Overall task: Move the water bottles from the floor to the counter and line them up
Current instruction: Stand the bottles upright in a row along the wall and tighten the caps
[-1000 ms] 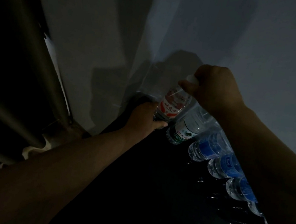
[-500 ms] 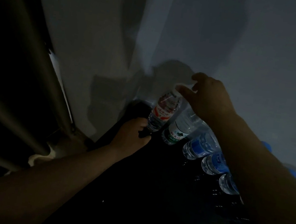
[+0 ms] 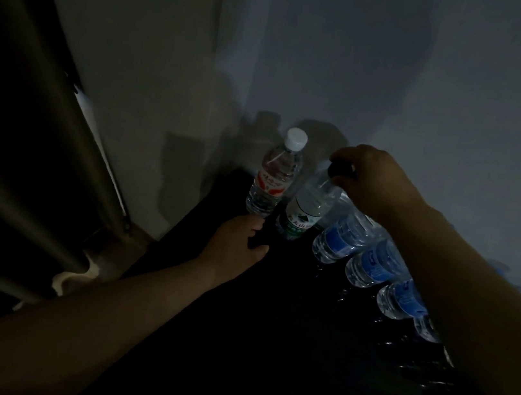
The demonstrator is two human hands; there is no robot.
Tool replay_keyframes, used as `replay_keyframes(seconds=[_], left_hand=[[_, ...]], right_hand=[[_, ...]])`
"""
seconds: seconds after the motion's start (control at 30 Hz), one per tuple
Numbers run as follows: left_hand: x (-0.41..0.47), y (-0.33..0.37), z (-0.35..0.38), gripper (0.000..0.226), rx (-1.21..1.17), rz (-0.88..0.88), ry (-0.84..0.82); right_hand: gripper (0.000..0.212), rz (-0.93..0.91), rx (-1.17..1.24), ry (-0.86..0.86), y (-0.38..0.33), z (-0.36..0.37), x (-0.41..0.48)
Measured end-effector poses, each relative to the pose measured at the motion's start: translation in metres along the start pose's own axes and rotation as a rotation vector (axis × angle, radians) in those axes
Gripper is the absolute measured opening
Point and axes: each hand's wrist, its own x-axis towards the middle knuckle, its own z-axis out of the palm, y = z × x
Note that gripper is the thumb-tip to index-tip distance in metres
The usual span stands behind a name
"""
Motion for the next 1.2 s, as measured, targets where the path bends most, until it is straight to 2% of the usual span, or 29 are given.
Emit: replay_keyframes(seconds=[0.27, 0.53, 0.73, 1.2], left_hand=[[0.023, 0.001, 0.05, 0.065, 0.054, 0.045, 0.092], [0.041, 0.004, 0.073, 0.044, -0.196, -0.108, 0.238], [0.03, 0.011, 0.091, 0.071, -0.297, -0.11, 0.199], [0.031, 0.01, 0.084, 0.074, -0.23, -0.081, 0.199]], right_hand=[[0.028, -0.031, -0.037, 0.023, 0.012, -0.001, 0.001], [0.024, -0.161, 0.018, 0.104, 0.015, 0.006, -0.002], [0.023, -0.211, 0.027, 0.146, 0.022, 0.009, -0.005], [0.023, -0.208, 0.056, 0.165, 0.016, 0.012, 0.002]])
